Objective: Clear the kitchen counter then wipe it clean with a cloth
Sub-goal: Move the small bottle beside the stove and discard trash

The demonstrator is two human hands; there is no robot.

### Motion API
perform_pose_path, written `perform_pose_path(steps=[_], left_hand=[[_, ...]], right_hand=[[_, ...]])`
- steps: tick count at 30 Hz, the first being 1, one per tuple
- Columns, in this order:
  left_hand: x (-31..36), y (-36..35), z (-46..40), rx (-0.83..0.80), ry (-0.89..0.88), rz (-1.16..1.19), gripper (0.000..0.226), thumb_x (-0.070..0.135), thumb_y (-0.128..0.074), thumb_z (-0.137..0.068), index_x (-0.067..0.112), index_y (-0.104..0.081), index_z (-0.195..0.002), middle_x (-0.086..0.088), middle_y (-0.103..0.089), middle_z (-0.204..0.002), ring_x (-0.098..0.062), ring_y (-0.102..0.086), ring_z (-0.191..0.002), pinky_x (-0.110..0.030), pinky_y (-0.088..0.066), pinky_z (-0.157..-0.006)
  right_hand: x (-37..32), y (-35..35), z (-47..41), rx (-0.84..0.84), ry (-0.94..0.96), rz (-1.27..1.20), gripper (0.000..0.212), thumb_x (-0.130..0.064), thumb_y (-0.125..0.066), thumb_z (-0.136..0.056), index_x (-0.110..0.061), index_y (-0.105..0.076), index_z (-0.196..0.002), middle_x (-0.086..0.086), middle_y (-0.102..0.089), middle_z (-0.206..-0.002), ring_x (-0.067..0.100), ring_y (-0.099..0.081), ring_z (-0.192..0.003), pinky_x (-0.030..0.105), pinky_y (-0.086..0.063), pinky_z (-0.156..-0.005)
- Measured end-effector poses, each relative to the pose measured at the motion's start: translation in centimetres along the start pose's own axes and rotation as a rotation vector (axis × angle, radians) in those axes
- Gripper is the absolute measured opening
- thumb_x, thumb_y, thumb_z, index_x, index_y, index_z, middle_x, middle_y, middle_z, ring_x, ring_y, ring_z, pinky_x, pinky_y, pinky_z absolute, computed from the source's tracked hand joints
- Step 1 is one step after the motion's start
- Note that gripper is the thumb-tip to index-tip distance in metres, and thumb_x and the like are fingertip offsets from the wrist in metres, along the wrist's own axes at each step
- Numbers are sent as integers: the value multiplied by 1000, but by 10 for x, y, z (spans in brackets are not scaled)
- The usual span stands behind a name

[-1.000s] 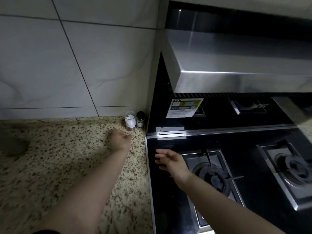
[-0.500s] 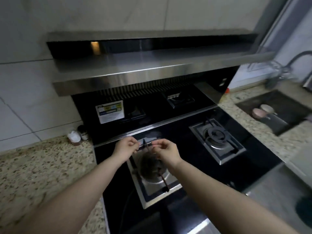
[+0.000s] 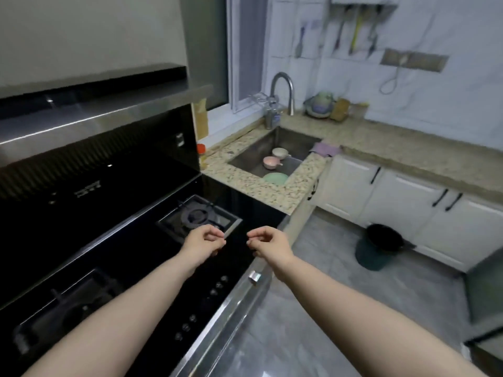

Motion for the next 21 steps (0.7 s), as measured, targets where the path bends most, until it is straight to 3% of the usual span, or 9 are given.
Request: perform_pose_path(steps=[4, 9, 12, 16, 21], left_hand=[[35, -82, -20, -98, 3, 53, 15, -2, -73, -81, 8, -66, -91, -7, -64, -79, -11, -60, -70, -15, -50, -55], [65, -164, -53, -266, -14, -13, 20, -6, -73, -78, 6, -68, -93, -10, -69, -86, -18, -65, -79, -19, -52, -64], [74, -207, -82, -339, -14, -28, 21, -7, -71, -79, -2, -67, -99, -11, -67, -83, -15, -63, -74, -14, -51, -56], [84, -249, -133, -401, -26, -17, 11, 1, -73, -82, 5, -68, -91, -6, -61, -72, -14, -59, -70, -18, -48, -55], [109, -284, -190, -447, -33, -11, 12, 6, -68, -88, 7, -61, -79, -4, -56, -59, -3, -52, -46, -13, -39, -41]], right_hand=[[14, 93, -14, 166, -41, -56, 18, 9, -63, -84, -8, -68, -89, 7, -60, -75, 12, -56, -62, 20, -47, -57], [39, 167, -36, 330, -89, -116, 24, 16, -63, -79, -6, -69, -85, 13, -61, -81, 17, -58, -70, 23, -51, -64], [50, 197, -56, 383, -121, -116, 24, 17, -63, -79, -6, -68, -84, 9, -60, -75, 14, -56, -64, 20, -48, -59], [47, 233, -95, 443, -140, -102, 24, 13, -63, -82, -11, -67, -79, 5, -59, -69, 13, -55, -62, 18, -48, -57], [27, 269, -139, 516, -153, -123, 19, 10, -64, -82, -9, -68, -84, 0, -61, -65, 11, -59, -63, 17, -50, -57]])
Point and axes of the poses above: each hand's wrist, its own z-axis away from the middle knuckle, its own y-axis out of the back of the hand, x = y × z, the point moved 6 cm from there along -z, towards the middle knuckle
